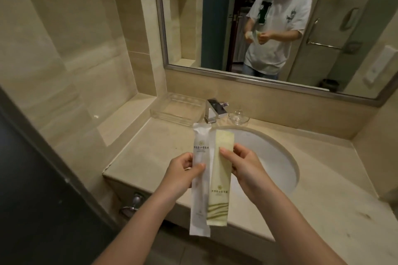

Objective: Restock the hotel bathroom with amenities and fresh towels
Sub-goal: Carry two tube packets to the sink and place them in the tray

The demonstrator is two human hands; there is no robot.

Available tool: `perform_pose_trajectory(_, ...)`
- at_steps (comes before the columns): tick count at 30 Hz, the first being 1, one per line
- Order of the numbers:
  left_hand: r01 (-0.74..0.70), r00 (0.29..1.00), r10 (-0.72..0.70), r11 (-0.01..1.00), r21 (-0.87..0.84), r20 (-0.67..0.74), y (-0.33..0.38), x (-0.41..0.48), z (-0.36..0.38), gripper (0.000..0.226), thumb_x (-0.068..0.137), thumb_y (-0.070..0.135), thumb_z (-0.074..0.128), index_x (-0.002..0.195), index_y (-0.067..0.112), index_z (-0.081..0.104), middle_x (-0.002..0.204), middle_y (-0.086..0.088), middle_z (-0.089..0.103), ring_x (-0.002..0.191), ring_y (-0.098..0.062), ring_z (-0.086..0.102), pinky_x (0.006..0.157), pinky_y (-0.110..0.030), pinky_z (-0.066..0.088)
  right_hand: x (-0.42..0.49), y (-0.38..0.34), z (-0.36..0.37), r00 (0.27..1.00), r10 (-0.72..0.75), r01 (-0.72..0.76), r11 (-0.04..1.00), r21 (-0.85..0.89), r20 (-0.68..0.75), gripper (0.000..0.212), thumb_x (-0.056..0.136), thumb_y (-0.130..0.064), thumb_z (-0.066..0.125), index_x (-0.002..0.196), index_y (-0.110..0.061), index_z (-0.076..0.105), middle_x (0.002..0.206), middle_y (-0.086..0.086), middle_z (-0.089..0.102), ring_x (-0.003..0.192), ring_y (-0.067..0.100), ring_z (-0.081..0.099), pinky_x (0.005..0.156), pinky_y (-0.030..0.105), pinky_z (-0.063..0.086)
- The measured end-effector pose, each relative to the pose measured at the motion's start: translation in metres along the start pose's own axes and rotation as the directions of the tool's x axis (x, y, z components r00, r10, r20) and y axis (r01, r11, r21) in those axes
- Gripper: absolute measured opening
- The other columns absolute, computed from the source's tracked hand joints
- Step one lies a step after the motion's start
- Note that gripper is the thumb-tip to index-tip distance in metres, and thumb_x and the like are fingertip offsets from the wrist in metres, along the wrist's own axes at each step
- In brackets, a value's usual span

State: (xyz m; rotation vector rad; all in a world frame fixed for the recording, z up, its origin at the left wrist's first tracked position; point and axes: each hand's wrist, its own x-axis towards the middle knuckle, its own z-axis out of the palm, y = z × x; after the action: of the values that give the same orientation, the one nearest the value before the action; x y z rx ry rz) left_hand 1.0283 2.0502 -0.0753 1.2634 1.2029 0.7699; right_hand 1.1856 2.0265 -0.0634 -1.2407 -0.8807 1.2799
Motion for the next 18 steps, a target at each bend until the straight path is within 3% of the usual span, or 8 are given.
perform_pose_trajectory(7, 0.002, 0.998, 0.003, 0.998, -0.07, 0.07, 0.004, 0.084, -0.022, 0.015, 0.093, 0.018, 0.052, 0.1, 0.016, 0.065, 0.091, 0.0, 0.072, 0.084, -0.014, 0.07, 0.07, -0.031, 0.057, 0.089, 0.005, 0.024, 0.999, -0.015, 0.013, 0.999, -0.038, -0.039, 0.018, 0.088, -0.014, 0.06, 0.104, -0.009, 0.066, 0.101, 0.01, 0.071, 0.097, 0.027, 0.066, 0.089, 0.043, 0.052)
perform_pose_trajectory(13, 0.022, 0.985, -0.004, 0.994, -0.106, 0.175, 0.014, 0.16, -0.066, 0.018, 0.094, 0.021, 0.051, 0.107, 0.019, 0.064, 0.097, -0.001, 0.072, 0.084, -0.011, 0.069, 0.065, -0.027, 0.054, 0.173, 0.003, 0.062, 0.994, 0.001, -0.01, 0.997, -0.079, -0.105, 0.015, 0.087, -0.01, 0.061, 0.1, -0.006, 0.066, 0.094, 0.012, 0.069, 0.088, 0.024, 0.065, 0.084, 0.041, 0.053)
perform_pose_trajectory(18, 0.037, 0.98, -0.021, 0.996, -0.077, 0.199, 0.014, 0.215, -0.092, 0.026, 0.089, 0.01, 0.058, 0.112, 0.02, 0.061, 0.105, -0.001, 0.069, 0.089, -0.015, 0.069, 0.069, -0.03, 0.057, 0.224, 0.015, 0.088, 0.987, 0.011, -0.031, 0.991, -0.126, -0.162, 0.013, 0.084, -0.01, 0.065, 0.093, -0.001, 0.062, 0.084, 0.008, 0.062, 0.07, 0.011, 0.061, 0.06, 0.019, 0.051)
